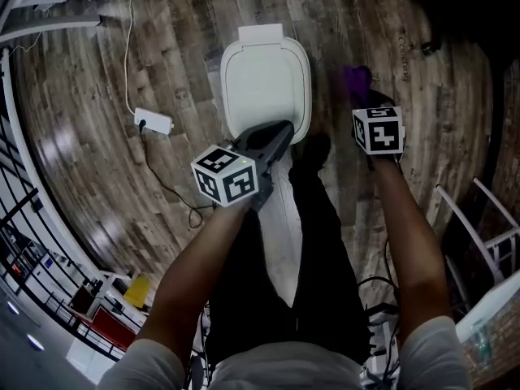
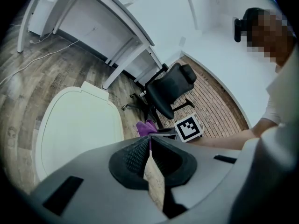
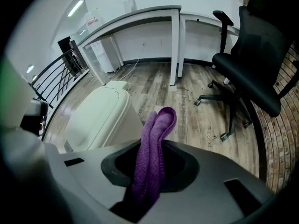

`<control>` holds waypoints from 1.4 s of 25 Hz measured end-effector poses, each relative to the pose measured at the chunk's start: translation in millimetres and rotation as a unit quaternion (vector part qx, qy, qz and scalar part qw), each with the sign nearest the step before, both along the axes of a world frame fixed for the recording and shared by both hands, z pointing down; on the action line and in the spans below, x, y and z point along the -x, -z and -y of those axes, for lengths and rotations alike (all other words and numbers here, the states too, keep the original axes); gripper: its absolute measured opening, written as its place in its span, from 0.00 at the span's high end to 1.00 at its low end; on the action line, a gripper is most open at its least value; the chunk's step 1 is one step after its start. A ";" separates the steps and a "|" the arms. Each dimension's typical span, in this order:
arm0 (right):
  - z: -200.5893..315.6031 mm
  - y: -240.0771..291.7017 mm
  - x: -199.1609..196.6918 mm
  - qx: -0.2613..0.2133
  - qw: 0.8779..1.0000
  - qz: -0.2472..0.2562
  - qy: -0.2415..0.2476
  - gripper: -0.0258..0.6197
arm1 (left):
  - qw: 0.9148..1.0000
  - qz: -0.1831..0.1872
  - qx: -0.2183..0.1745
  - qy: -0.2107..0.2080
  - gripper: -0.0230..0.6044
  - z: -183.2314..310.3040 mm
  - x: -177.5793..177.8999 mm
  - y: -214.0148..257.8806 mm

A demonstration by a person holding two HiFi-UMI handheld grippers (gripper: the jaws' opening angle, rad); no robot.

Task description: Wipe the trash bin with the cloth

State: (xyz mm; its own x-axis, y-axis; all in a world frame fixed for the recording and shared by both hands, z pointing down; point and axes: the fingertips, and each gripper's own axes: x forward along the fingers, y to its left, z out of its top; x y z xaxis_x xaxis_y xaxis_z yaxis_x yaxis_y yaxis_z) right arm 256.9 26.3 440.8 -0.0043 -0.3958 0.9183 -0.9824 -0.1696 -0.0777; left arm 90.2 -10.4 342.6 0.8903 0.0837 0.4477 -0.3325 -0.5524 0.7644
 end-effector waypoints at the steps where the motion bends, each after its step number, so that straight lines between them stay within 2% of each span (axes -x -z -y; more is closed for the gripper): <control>1: -1.1 3.1 -1.7 -0.002 1.000 -0.002 -0.002 0.81 | 1.000 -0.002 0.000 0.001 0.94 -0.6 0.1 2.3; 4: -2.7 10.6 2.4 -0.009 1.000 -0.005 -0.016 0.81 | 1.000 -0.004 0.000 -0.007 0.94 -2.7 10.2 7.1; 8: 13.7 21.3 27.5 -0.036 0.999 -0.007 -0.026 0.82 | 1.000 0.001 -0.007 -0.023 0.94 2.8 39.6 2.4; 11: 29.0 30.2 64.3 -0.062 0.998 -0.002 -0.026 0.81 | 1.000 0.007 -0.011 -0.027 0.94 12.8 71.7 -4.4; 19: 69.4 50.8 169.4 -0.088 0.996 0.015 -0.005 0.81 | 0.999 0.019 -0.015 -0.029 0.94 36.0 164.1 1.6; 29: 122.7 40.1 295.7 -0.094 0.992 0.065 0.063 0.81 | 1.000 0.022 -0.009 0.009 0.94 58.7 230.7 -4.0; 35: 121.7 10.6 332.6 -0.067 0.991 0.076 0.086 0.82 | 0.999 0.031 0.002 0.019 0.94 48.6 254.3 -13.9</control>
